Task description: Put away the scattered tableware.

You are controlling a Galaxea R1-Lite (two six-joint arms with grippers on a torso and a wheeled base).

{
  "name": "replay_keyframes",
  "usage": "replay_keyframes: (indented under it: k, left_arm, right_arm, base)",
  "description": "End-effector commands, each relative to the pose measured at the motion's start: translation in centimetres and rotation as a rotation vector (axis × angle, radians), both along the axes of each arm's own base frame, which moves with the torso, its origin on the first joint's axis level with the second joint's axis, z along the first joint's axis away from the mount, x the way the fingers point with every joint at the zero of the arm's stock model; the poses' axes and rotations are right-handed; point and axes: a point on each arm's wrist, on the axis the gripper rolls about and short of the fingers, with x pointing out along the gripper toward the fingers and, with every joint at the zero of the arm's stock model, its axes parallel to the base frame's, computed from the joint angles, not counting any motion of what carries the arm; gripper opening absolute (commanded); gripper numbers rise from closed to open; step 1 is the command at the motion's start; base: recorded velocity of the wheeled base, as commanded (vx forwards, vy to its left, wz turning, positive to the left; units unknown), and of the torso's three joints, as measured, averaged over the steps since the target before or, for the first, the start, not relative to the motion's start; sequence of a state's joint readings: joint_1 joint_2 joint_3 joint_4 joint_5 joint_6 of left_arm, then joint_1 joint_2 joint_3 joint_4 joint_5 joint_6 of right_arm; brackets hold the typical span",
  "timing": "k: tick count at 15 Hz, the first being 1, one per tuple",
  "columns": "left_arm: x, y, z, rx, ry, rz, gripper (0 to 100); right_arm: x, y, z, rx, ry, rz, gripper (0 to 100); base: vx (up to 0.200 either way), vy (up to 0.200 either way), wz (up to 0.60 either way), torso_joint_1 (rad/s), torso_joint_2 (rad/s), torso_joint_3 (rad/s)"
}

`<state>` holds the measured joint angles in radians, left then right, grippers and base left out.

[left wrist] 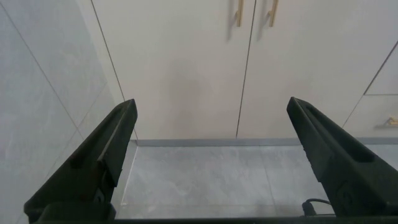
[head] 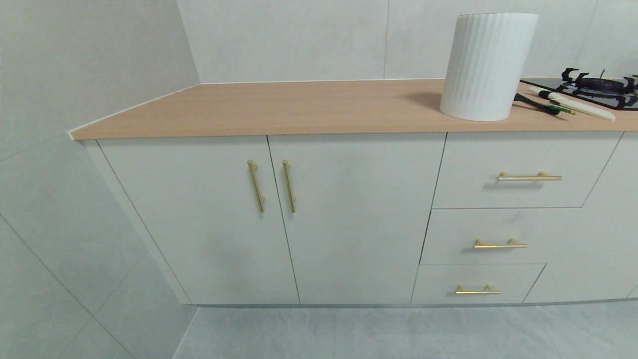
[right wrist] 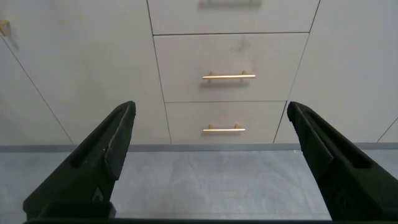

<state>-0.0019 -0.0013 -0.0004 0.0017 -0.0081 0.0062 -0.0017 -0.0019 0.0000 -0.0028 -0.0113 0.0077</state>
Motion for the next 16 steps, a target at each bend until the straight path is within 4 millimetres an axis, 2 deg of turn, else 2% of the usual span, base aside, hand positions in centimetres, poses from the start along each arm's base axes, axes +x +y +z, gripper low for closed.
replay_keyframes:
  k: [1, 7, 16]
  left_arm:
    - [0.01, 0.0, -0.01, 0.002, 0.002, -0.001, 100]
    - [0.01, 0.0, -0.01, -0.002, 0.002, 0.001, 100]
    - [0.01, 0.0, -0.01, -0.005, 0.002, 0.001, 100]
  right_arm:
    - [0.03, 0.0, 0.01, 0.0, 0.003, -0.001, 100]
    - [0.01, 0.0, -0.01, -0.005, 0.003, 0.002, 100]
    - [0.01, 0.0, -0.01, -0.002, 0.003, 0.002, 100]
  base:
    - [0.0, 0.0, 0.0, 0.0, 0.0, 0.0]
    - [0.0, 0.0, 0.0, 0.0, 0.0, 0.0]
    - [0.0, -0.2, 0.0, 0.003, 0.0, 0.002]
